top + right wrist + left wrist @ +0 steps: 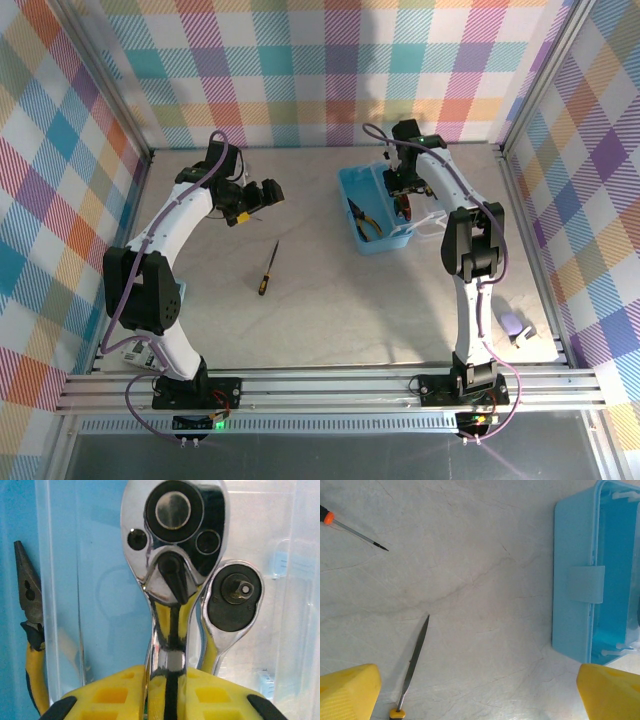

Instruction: Pack the tool kit

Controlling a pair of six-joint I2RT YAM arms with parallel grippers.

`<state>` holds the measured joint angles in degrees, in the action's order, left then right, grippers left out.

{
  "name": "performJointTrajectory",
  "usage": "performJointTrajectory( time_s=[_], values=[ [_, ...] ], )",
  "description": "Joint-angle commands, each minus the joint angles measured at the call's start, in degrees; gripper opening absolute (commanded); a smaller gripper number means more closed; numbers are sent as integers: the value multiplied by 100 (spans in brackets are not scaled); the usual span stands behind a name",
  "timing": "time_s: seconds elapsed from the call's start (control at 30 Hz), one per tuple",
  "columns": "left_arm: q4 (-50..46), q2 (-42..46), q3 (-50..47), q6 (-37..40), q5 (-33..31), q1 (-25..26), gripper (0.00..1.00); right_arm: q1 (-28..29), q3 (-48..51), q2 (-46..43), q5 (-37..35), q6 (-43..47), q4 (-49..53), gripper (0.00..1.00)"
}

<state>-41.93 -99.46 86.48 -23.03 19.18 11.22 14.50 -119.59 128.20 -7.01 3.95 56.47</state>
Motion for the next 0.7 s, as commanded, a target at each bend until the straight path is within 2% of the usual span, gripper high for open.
performJointTrajectory(
  time_s=[0.0,0.1,0.23,0.37,0.57,0.67],
  values=[
    [-87,99,-30,74,16,29,100,130,-290,-53,293,67,83,6],
    [-95,104,-34,88,11,29,100,172,-331,19,313,36,130,20],
    [-105,104,-46,98,11,29,100,171,-326,13,315,19,153,29],
    [-87,98,-46,88,33,29,100,173,-335,-30,228,54,180,36],
    [-96,110,-54,97,27,29,100,176,-328,-54,147,63,215,41],
    [-113,101,-66,123,-9,29,100,170,-336,-181,197,62,233,48]
  ],
)
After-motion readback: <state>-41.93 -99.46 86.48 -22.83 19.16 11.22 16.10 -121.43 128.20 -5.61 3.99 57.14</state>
